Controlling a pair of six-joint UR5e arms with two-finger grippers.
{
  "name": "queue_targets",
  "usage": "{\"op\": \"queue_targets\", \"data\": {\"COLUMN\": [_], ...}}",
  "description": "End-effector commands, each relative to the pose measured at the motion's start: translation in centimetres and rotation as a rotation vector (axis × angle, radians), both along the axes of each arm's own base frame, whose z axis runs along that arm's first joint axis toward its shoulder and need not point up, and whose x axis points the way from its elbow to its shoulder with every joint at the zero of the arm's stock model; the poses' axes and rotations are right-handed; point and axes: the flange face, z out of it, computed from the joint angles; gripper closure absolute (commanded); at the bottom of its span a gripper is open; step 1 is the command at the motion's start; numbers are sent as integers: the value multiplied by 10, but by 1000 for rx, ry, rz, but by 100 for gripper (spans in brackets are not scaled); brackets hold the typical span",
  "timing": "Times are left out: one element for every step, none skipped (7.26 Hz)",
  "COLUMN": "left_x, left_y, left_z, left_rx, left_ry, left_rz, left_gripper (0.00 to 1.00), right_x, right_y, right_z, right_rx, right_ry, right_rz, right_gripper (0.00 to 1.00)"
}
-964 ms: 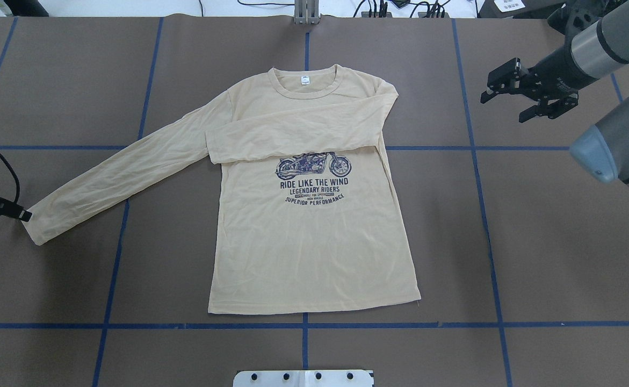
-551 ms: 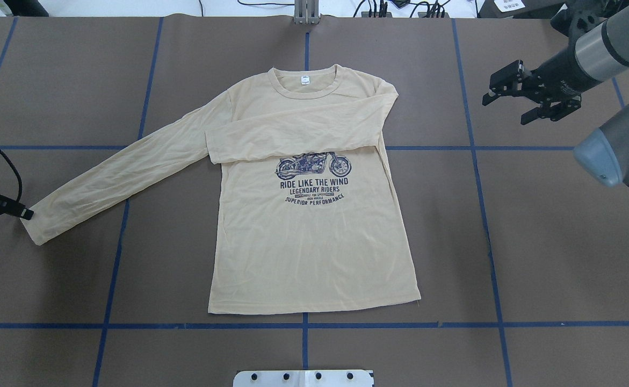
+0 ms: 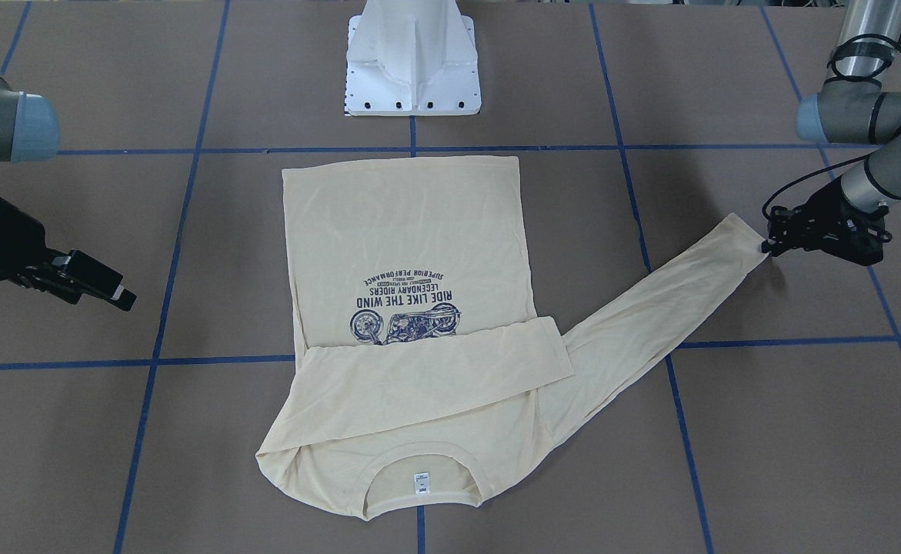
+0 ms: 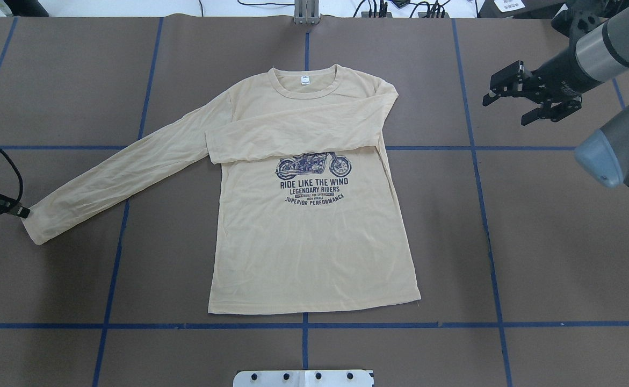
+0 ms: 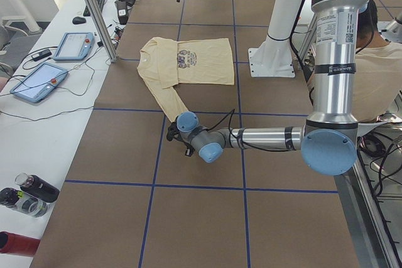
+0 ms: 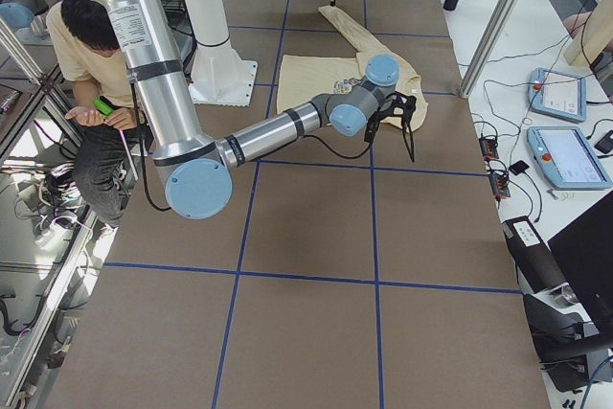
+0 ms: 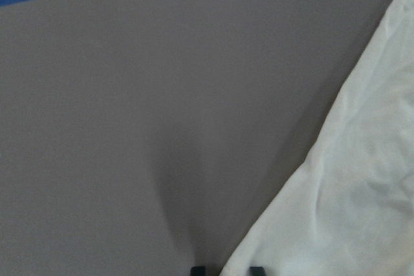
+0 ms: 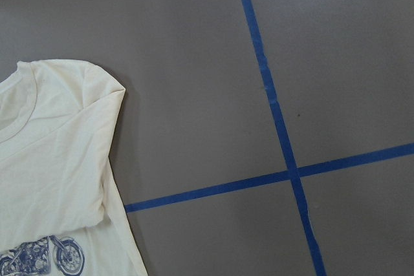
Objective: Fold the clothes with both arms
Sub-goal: 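Grasp the cuff of the sleeve nearest the left gripper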
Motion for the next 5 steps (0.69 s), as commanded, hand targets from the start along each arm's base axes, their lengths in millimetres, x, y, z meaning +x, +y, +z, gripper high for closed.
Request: {"op": "queue_targets", "data": {"left_x": [-1,-1,5,18,46], "left_y": [1,0,-6,-24,-47], "left_z": [-34,-76,-117,-162,-217], "left_rx": [18,-9,-87,-105,-184], "left_ry": [35,78,126,182,244], "left_rz": [-21,-69,-150,-192,-240], "left_gripper": [100,100,100,100,100], "right_x": [1,3,18,34,48], "right_y": [0,1,-2,-2,0], "right_z": [1,8,20,38,53], "right_rx": [-1,-11,24,52,61], "right_ry": [-3,1,17,39,57], "right_rz": [-4,-6,-11,-19,-21], "right_gripper": [1,1,1,1,1]}}
